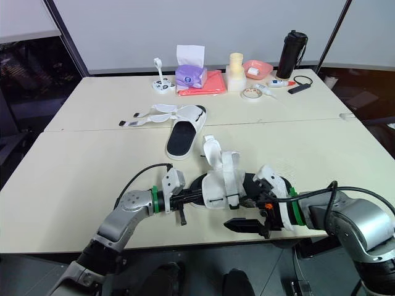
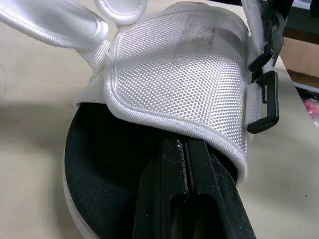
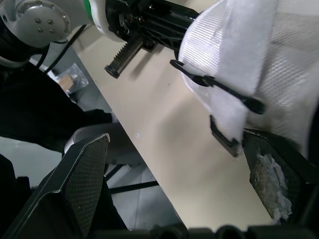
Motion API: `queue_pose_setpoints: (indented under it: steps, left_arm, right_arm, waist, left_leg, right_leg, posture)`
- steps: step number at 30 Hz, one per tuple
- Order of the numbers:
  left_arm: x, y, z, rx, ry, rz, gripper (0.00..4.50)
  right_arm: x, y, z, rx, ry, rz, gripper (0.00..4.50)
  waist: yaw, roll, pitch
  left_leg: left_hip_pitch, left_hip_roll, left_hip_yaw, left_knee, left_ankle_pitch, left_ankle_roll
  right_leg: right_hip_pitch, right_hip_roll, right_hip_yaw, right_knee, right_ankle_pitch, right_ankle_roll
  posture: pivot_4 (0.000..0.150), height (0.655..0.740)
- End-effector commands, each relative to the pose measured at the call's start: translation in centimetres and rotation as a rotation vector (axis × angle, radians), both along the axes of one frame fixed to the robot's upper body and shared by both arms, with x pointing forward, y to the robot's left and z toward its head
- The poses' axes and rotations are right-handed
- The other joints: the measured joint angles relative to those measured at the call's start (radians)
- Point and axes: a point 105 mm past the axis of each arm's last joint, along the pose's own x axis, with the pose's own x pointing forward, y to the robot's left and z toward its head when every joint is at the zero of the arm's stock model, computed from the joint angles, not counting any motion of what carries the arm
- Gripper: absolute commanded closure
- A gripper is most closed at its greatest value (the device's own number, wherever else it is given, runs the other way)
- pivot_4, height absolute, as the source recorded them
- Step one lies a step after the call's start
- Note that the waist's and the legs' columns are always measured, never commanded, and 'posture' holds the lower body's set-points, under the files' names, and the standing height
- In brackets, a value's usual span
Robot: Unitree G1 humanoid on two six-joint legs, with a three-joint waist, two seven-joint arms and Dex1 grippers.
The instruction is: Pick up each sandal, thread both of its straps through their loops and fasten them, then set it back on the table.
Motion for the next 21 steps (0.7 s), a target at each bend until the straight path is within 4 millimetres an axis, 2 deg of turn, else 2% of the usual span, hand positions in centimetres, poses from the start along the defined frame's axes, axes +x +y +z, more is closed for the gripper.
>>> queue_pose_setpoints:
  steps: [1, 4, 9, 11, 15, 21]
  left_arm:
    - [-0.5, -0.2, -1.0, 0.030, 0.033, -0.009, 4.50]
    - [-0.5, -0.2, -1.0, 0.029, 0.034, -0.009, 4.50]
    - [-0.5, -0.2, -1.0, 0.029, 0.035, -0.007, 4.50]
    - [-0.5, -0.2, -1.0, 0.028, 0.035, -0.007, 4.50]
    - [-0.5, -0.2, -1.0, 0.027, 0.036, -0.005, 4.50]
    - [-0.6, -0.2, -1.1, 0.024, 0.039, -0.002, 4.50]
  right_arm:
    - [0.4, 0.9, 0.5, 0.031, -0.021, 0.016, 0.03]
    - [0.7, 1.1, 0.3, 0.032, -0.016, 0.010, 0.87]
    - [1.3, 0.8, -0.6, 0.009, 0.008, -0.011, 3.36]
    - [0.8, 0.4, -1.4, -0.025, 0.027, -0.002, 4.43]
    - [-1.0, 0.2, -2.7, -0.058, 0.074, 0.051, 4.47]
    - [-4.9, 0.0, -4.1, -0.117, 0.121, 0.172, 4.47]
  waist:
    - [0.000, 0.000, 0.000]
    - [0.000, 0.000, 0.000]
    - [0.001, 0.000, 0.000]
    - [0.001, 0.000, 0.000]
    - [0.002, 0.000, 0.000]
    - [0.003, 0.000, 0.000]
  left_leg:
    - [0.000, 0.000, 0.000, 0.000, 0.000, 0.000]
    - [0.000, 0.000, 0.000, 0.000, 0.000, 0.000]
    - [0.000, 0.000, 0.000, 0.000, 0.000, 0.000]
    - [0.000, 0.000, 0.000, 0.000, 0.000, 0.000]
    - [0.000, 0.000, 0.000, 0.000, -0.001, 0.001]
    - [0.000, 0.000, 0.000, 0.000, -0.001, 0.001]
  right_leg:
    - [0.000, 0.000, 0.000, 0.000, 0.000, 0.000]
    - [0.000, 0.000, 0.000, 0.000, 0.000, 0.000]
    - [0.000, 0.000, 0.000, 0.000, 0.000, 0.000]
    - [0.000, 0.000, 0.000, 0.000, 0.000, 0.000]
    - [0.000, 0.000, 0.000, 0.000, 0.000, 0.000]
    - [0.000, 0.000, 0.000, -0.001, -0.001, 0.000]
  posture:
    - [0.150, 0.7400]
    - [0.150, 0.7400]
    - [0.150, 0.7400]
    - [0.150, 0.7400]
    - [0.150, 0.7400]
    - [0.150, 0.7400]
